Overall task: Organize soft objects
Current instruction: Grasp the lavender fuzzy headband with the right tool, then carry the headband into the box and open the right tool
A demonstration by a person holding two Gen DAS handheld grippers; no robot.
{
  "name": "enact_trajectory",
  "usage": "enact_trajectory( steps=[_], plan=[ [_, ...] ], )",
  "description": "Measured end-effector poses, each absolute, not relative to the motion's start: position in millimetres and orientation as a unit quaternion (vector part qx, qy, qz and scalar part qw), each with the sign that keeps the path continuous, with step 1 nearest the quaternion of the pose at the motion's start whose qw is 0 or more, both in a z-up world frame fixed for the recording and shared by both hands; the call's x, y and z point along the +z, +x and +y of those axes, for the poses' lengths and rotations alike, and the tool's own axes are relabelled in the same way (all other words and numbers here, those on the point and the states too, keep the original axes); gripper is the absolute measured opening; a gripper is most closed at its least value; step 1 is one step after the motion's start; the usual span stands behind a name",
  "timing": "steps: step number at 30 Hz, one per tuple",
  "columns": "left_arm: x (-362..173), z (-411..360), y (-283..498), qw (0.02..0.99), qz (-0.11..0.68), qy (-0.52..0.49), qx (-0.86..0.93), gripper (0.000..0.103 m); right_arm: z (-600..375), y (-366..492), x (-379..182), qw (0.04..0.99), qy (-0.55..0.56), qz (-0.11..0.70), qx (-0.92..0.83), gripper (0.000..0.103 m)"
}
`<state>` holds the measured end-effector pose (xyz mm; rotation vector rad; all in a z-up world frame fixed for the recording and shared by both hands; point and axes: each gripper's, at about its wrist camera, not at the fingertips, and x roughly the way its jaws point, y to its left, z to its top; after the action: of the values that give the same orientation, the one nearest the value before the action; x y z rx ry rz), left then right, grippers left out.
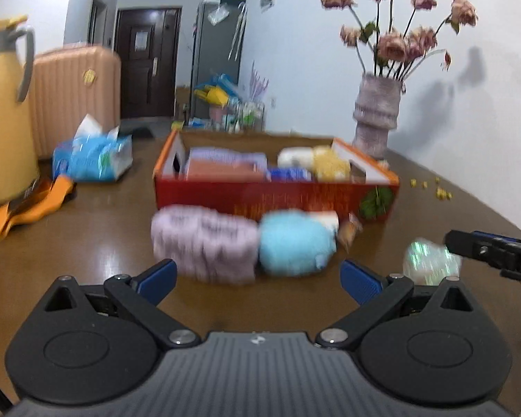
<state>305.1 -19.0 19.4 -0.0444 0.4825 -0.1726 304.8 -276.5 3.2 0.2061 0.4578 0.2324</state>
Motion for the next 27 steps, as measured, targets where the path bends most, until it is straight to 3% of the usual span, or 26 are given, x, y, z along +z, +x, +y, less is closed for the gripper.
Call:
enact_trajectory(
  steps=[7, 10, 12, 15, 19, 20, 27],
  plan=[
    [25.9, 6.4, 363.3, 0.972, 0.228, -0.011, -0.047, 0.100, -232.1, 359.2, 4.5, 0.944, 0.109, 0.238, 0.202, 0.057],
    [21.0, 36.5, 388.3, 0.961, 0.266, -0.043, -0.069, 0.082, -208.6, 381.9, -5.4, 0.925, 0.125, 0.268, 0.240, 0.055],
    [15.6, 56.1, 398.3, 0.944, 0.307, -0.088, -0.080, 0.056, -195.3, 399.0, -14.4, 0.904, 0.159, 0.295, 0.265, 0.051],
    [4.4, 72.1, 395.0, 0.930, 0.328, -0.125, -0.109, 0.037, -172.1, 418.6, -26.5, 0.882, 0.193, 0.324, 0.283, 0.045],
    [0.7, 78.5, 373.6, 0.929, 0.322, -0.140, -0.115, 0.023, -141.2, 425.8, -39.2, 0.879, 0.170, 0.346, 0.279, 0.013],
    [1.7, 79.4, 366.7, 0.930, 0.319, -0.143, -0.111, 0.018, -139.6, 420.9, -38.3, 0.882, 0.165, 0.344, 0.277, 0.011],
    [-3.3, 58.3, 266.6, 0.922, 0.313, -0.170, -0.150, 0.018, -164.1, 318.4, -10.5, 0.909, 0.047, 0.283, 0.302, 0.011]
  ],
)
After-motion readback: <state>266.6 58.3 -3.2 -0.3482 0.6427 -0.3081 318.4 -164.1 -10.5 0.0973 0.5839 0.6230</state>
